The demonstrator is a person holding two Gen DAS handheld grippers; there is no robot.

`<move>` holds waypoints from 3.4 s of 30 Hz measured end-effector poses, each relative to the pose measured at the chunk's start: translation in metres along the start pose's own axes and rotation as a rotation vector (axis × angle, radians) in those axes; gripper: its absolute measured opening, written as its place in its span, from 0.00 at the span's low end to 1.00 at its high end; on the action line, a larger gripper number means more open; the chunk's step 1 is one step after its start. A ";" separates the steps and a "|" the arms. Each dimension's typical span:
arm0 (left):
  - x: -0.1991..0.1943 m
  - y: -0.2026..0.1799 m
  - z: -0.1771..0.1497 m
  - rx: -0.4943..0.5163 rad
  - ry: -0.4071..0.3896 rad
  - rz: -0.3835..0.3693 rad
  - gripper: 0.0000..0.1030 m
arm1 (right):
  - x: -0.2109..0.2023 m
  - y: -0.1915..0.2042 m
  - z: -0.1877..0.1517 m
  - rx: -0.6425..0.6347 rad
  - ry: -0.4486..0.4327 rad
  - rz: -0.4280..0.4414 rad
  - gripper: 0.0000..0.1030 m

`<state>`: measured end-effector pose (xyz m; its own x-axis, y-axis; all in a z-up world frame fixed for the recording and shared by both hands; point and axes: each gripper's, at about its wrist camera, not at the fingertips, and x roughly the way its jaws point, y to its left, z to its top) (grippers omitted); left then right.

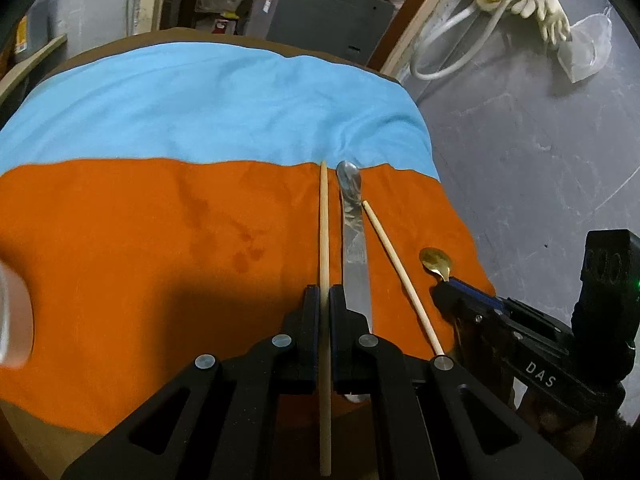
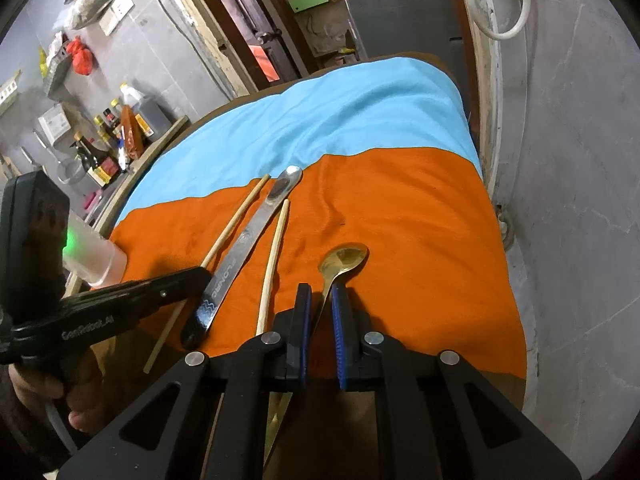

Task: Organize utensils
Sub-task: 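Carry chopstick in left tool to caddy while right tool carries gold spoon to cup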

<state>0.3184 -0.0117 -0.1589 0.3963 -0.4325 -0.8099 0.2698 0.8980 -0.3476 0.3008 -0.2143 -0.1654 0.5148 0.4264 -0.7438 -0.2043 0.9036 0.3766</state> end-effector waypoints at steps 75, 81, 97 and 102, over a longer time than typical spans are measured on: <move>-0.319 0.241 -0.028 -0.245 -1.081 0.015 0.02 | 0.004 0.273 0.054 -0.050 -0.741 0.572 0.00; -0.305 0.251 -0.030 -0.238 -1.126 -0.005 0.02 | 0.011 0.279 0.046 -0.123 -0.751 0.509 0.00; -0.259 0.225 -0.034 -0.044 -1.166 0.109 0.03 | 0.030 0.281 0.024 -0.248 -0.728 0.415 0.01; -0.250 0.220 -0.037 -0.002 -1.167 0.137 0.03 | 0.033 0.280 0.022 -0.256 -0.719 0.406 0.01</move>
<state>0.2463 0.2970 -0.0507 0.9862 -0.1432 0.0829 0.1614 0.9425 -0.2927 0.2787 0.0512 -0.0724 0.7455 0.6663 -0.0162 -0.6233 0.7055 0.3372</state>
